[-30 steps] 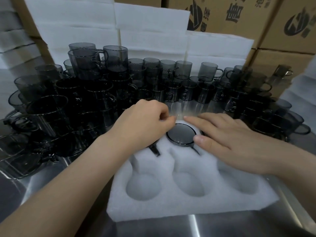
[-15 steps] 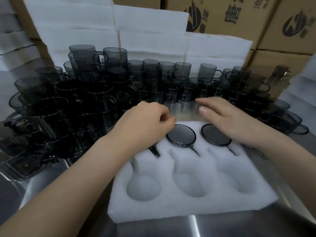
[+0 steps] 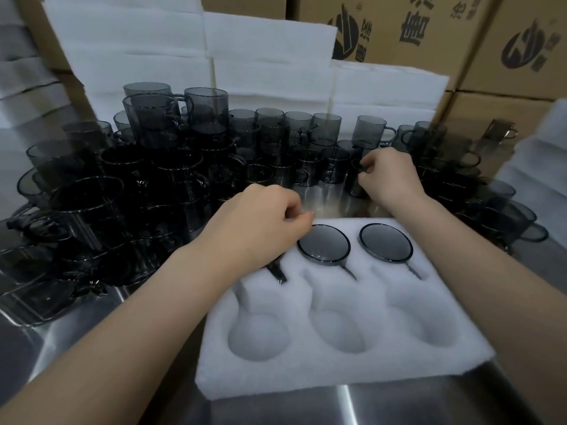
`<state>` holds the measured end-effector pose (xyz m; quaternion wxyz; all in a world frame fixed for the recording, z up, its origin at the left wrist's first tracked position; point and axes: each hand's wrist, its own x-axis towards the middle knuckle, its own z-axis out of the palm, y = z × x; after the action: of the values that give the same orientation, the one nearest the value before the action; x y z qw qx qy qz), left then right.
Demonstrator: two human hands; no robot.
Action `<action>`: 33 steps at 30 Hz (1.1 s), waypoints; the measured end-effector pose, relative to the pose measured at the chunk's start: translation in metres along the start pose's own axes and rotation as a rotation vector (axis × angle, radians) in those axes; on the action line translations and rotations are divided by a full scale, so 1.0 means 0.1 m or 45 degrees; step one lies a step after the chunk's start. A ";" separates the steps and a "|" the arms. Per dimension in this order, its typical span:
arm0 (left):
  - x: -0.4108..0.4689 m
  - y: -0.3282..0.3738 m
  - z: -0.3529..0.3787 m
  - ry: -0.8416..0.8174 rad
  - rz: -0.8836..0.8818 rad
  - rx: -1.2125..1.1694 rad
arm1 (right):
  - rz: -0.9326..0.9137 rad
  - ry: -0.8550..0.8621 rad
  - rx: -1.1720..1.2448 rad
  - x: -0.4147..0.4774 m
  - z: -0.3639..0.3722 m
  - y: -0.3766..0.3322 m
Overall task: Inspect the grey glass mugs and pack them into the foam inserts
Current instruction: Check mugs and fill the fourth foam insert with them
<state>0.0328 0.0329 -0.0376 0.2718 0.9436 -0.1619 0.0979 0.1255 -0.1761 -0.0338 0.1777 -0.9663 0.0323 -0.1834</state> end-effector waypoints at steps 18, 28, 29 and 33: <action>0.01 -0.05 -0.02 0.174 -0.079 -0.491 | -0.557 -0.264 0.998 -0.68 -0.38 -0.43; 0.01 -0.07 -0.03 0.298 -0.049 -0.409 | -0.408 -0.468 1.290 -0.68 -0.32 -0.40; 0.00 -0.06 -0.03 0.316 -0.036 -0.415 | -0.391 -0.501 1.292 -0.67 -0.31 -0.40; -0.02 -0.04 -0.05 0.390 0.004 -0.436 | -0.402 -0.513 1.321 -0.68 -0.31 -0.41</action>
<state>0.0319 0.0389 -0.0358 0.4493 0.8575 -0.1344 0.2115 0.0510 -0.1396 -0.0161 0.6012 -0.7618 -0.2410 -0.0118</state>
